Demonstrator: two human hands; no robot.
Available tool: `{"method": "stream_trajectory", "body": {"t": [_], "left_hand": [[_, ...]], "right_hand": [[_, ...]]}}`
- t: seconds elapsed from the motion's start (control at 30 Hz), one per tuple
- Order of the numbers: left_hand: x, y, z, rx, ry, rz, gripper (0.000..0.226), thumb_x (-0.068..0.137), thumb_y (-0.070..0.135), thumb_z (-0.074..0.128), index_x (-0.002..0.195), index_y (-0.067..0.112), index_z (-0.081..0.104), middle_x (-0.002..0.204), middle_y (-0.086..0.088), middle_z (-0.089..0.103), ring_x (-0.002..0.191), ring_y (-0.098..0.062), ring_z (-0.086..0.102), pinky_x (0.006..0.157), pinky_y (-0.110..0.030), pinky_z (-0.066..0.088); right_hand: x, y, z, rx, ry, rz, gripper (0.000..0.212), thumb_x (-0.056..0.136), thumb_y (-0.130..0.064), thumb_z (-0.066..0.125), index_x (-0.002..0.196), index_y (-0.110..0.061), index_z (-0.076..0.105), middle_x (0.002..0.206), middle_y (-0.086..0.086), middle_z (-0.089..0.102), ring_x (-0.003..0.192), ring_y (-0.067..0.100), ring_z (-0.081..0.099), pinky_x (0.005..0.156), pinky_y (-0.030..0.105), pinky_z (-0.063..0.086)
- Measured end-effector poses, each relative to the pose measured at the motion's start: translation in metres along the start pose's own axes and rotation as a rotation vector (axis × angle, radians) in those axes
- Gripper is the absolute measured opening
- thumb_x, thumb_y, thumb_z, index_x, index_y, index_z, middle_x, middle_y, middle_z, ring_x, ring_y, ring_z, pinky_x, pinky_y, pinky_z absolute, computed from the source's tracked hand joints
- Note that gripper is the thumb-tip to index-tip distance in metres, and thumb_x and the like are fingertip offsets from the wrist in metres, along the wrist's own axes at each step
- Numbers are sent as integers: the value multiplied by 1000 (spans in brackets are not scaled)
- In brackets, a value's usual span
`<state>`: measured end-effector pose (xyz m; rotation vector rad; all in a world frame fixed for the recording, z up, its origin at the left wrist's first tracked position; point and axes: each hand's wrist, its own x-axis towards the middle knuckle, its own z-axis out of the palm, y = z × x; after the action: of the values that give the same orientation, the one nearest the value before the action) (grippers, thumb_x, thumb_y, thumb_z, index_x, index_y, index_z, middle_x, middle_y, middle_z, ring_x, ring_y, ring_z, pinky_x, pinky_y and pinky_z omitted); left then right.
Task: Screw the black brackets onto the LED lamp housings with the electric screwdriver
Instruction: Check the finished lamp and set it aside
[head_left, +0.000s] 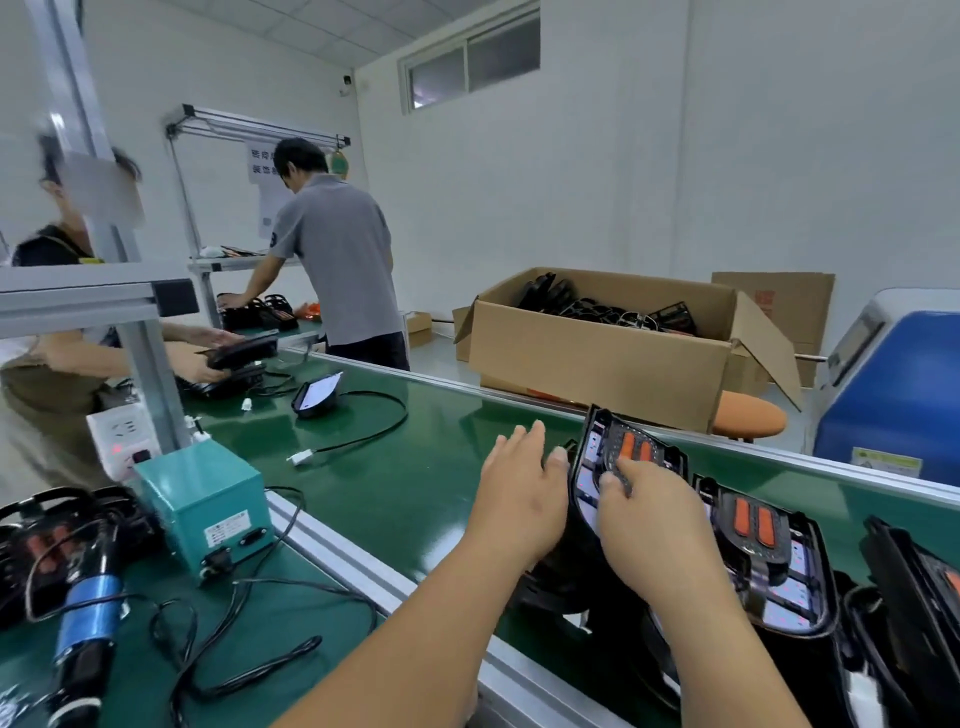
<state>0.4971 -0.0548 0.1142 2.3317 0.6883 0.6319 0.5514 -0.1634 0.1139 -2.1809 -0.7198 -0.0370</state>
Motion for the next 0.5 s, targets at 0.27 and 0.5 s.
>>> {"method": "stream_trajectory", "body": {"t": [0.27, 0.5], "left_hand": [[-47, -68, -98, -75, 225, -195, 40, 105, 26, 40, 144, 18, 49, 145, -4, 53, 135, -19, 45, 113, -30, 32], [-124, -150, -174, -140, 546, -422, 31, 104, 16, 44, 125, 8, 65, 127, -9, 65, 121, -25, 57, 106, -35, 41]], "right_hand": [[-22, -96, 92, 108, -290, -296, 28, 100, -25, 40, 92, -11, 63, 95, 10, 66, 90, 30, 58, 74, 34, 47], [-86, -184, 173, 196, -546, -507, 30, 97, -26, 42, 68, -19, 44, 77, 2, 53, 74, 25, 48, 58, 33, 31]]}}
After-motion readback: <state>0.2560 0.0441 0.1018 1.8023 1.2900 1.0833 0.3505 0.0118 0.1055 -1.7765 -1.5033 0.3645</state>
